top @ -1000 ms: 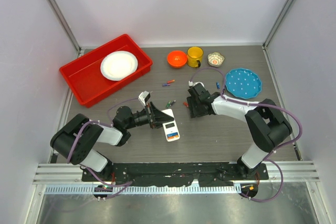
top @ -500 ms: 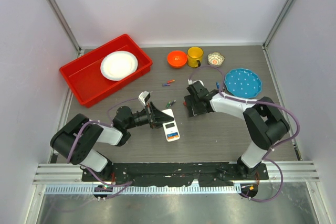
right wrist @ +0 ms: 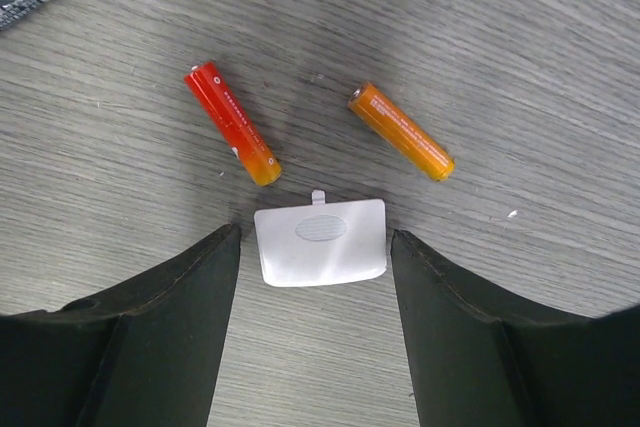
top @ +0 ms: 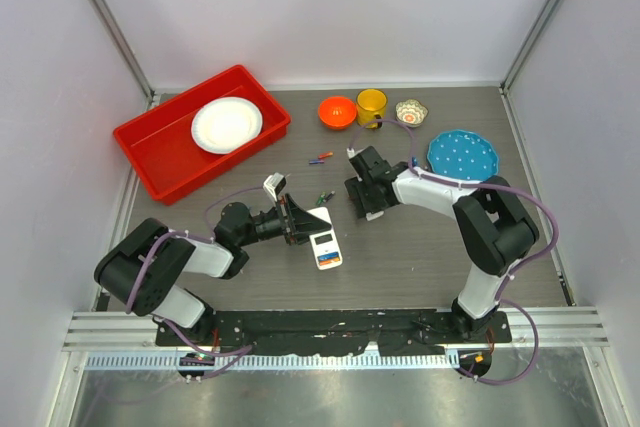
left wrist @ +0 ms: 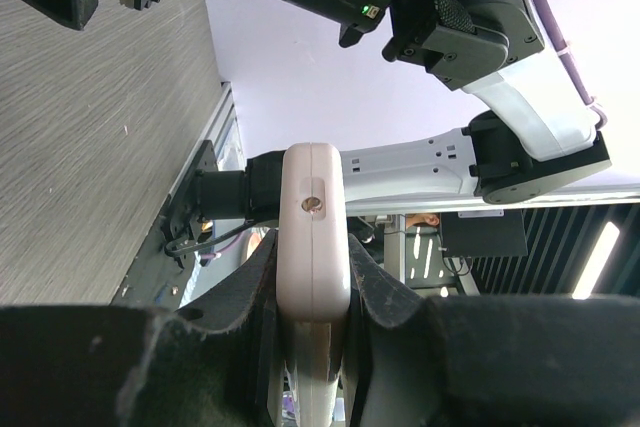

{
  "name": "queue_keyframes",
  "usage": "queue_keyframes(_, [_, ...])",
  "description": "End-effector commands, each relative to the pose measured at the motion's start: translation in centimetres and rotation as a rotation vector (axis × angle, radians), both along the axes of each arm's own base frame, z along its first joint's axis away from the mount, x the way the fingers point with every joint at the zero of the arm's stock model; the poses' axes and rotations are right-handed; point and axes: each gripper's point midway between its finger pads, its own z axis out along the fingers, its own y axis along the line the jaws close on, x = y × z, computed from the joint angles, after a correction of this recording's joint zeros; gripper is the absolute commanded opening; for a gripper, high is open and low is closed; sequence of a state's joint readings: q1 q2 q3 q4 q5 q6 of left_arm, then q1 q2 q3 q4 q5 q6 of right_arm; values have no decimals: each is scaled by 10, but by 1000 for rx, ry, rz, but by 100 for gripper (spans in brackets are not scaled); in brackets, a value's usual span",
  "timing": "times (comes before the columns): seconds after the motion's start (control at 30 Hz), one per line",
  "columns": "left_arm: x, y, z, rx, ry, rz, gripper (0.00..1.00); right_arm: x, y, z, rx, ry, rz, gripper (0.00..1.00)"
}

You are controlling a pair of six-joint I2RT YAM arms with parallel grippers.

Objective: Load the batteries into the remote control

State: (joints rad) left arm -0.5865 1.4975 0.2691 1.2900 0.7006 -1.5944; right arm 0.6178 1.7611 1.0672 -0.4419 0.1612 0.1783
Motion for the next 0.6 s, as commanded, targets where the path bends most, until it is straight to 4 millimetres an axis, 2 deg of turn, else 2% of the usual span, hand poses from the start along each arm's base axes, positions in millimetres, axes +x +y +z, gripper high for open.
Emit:
queue_keyframes(0.0, [-7, 5, 57, -161, -250, -1, 0, -34, -17, -24, -55, 133, 33, 66])
queue_keyframes(0.2, [-6, 6, 58, -163, -249, 2, 0, -45, -16, -29, -26, 167, 11, 61])
queue_keyframes(0.4, [-7, 6, 57, -162, -245, 1, 0, -55, -19, -31, 5, 174, -95, 53])
queue_keyframes(0.43, [-7, 6, 57, -162, -248, 2, 0, -54, -17, -27, 24, 158, -114, 52])
queue_keyframes(0.57, [-7, 6, 56, -161, -245, 3, 0, -57, -15, -20, 38, 128, -156, 59])
